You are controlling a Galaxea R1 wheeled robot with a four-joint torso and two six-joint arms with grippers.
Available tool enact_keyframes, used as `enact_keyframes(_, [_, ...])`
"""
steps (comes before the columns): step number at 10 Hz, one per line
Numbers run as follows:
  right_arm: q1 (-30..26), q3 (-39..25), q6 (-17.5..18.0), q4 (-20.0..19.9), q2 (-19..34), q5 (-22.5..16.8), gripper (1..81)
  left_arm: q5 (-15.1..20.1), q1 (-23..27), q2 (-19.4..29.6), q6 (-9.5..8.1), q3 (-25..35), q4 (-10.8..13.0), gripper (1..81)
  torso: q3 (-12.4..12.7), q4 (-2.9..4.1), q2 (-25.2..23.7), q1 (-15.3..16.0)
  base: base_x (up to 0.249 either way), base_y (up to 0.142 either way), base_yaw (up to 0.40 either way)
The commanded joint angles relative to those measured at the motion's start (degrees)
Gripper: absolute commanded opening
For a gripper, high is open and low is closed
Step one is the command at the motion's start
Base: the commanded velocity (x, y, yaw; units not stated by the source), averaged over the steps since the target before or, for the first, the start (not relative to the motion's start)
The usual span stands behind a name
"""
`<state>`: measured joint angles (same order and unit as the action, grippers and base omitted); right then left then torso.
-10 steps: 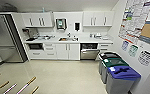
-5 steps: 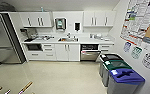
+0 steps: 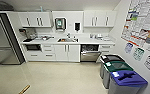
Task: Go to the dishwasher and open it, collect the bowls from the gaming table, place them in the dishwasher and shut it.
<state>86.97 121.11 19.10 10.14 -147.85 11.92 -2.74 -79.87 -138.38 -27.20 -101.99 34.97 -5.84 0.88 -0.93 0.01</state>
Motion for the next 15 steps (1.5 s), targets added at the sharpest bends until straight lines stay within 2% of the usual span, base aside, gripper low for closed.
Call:
enact_keyframes(1, [-2.46,-0.89,0.06,0.76,1.56,-2.08,1.0,1.34,3.01,2.04,0.04,1.79,0.88,1.0,0.00,0.00,0.00,0.00,0.079,0.000,0.000])
enact_keyframes(15, [-2.72,-0.71,0.06,0.67,1.48,-2.08,1.0,1.25,3.01,2.22,0.04,1.79,0.88,1.0,0.00,0.00,0.00,-0.01,0.117,0.000,0.000])
